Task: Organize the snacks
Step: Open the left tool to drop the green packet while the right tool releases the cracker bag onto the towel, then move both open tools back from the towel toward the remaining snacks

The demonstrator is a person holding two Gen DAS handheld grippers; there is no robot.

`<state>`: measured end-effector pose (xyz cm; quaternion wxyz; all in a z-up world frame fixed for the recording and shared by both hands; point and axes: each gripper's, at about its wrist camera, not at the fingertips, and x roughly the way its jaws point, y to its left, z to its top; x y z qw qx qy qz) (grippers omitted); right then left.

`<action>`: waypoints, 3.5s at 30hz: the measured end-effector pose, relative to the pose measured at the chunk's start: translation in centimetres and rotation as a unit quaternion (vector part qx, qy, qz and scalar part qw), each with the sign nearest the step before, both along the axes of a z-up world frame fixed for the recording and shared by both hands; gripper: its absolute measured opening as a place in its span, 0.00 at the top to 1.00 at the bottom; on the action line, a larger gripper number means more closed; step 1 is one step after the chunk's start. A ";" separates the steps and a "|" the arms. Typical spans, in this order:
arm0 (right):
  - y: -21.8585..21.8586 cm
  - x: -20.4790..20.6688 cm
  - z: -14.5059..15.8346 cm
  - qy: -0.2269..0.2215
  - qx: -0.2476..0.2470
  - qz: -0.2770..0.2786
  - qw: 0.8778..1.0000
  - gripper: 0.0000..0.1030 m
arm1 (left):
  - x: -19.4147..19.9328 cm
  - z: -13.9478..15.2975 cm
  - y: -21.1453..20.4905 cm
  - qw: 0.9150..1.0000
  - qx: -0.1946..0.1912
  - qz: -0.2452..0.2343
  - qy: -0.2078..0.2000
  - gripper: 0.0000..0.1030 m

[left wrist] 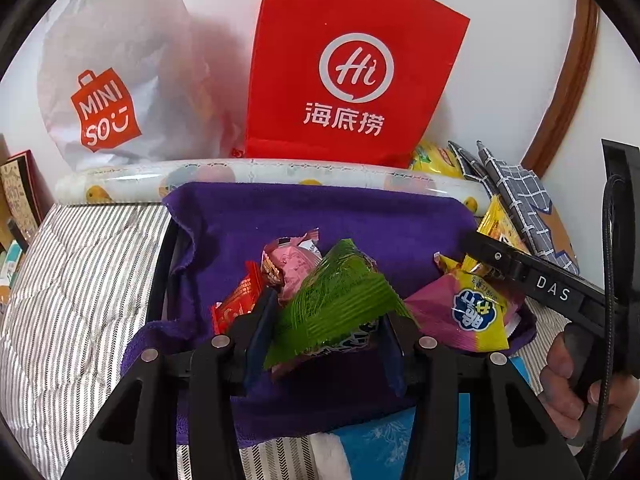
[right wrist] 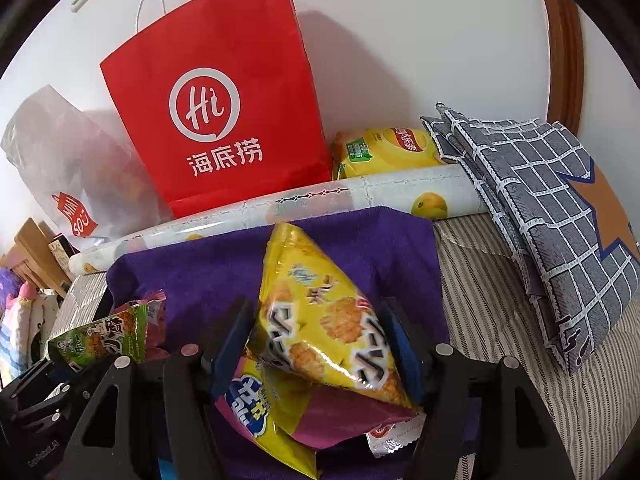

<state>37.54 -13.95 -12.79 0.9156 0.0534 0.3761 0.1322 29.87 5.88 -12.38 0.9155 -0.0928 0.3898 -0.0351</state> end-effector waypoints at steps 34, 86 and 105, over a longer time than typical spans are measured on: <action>0.7 -0.7 1.1 -0.021 -0.006 0.008 1.000 0.25 | 0.0 0.0 0.0 1.000 -0.017 0.009 -0.002 0.20; -4.3 -13.8 -0.9 0.044 -0.024 -0.031 0.998 0.25 | -1.6 3.3 2.3 0.995 -0.089 -0.004 -0.044 0.09; -6.1 -15.9 -2.5 0.057 -0.038 -0.048 0.996 0.25 | -1.8 3.1 1.1 0.996 -0.081 -0.020 -0.033 0.09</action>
